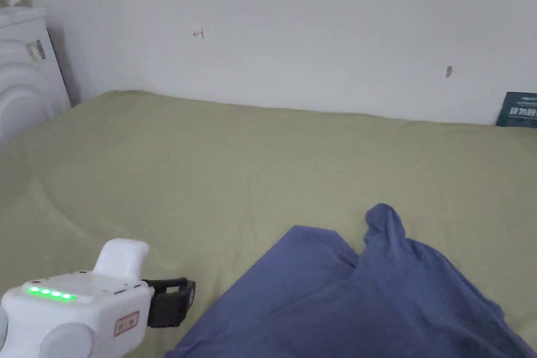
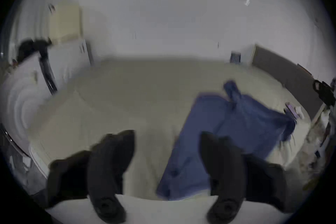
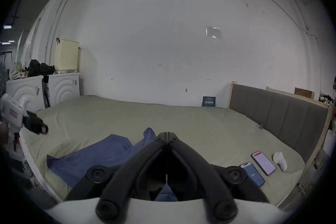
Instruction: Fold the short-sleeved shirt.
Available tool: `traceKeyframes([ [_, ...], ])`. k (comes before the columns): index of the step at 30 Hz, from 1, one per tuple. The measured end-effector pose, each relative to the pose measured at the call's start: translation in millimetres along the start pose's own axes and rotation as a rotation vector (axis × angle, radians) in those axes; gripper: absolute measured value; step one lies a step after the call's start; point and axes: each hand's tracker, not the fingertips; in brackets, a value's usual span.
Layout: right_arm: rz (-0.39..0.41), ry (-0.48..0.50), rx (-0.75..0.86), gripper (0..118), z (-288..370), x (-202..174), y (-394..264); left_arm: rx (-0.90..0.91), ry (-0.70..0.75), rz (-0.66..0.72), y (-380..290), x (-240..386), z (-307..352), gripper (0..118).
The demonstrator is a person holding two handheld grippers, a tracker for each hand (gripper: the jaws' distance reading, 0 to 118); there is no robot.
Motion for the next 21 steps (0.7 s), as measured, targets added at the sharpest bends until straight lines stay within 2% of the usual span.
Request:
traceKeyframes([
  [5,-0.013,0.031,-0.079,0,-14,3,-10,-0.231,-0.036,-0.030,-23,3,-29,87],
  [9,-0.028,0.053,-0.139,0,-24,1,-18,-0.323,-0.080,-0.028,-45,18,-50,83],
  [10,-0.028,0.057,-0.152,0,-25,-2,-22,-0.345,-0.089,-0.031,-49,22,-54,76],
  [12,-0.026,0.059,-0.172,0,-30,-3,-23,-0.340,-0.027,-0.034,-56,30,-59,16],
  [13,-0.028,0.063,-0.178,0,-33,-2,-23,-0.316,0.033,-0.036,-57,32,-60,11],
  [15,-0.036,0.084,-0.210,0,-43,-2,-23,-0.268,0.011,0.040,-60,36,-58,11],
  [19,0.038,0.136,-0.257,0,-100,1,0,-0.264,0.029,-0.027,-64,41,-57,11],
  [21,0.057,0.223,-0.279,0,-150,4,23,-0.269,0.010,-0.002,-61,35,-56,11],
])
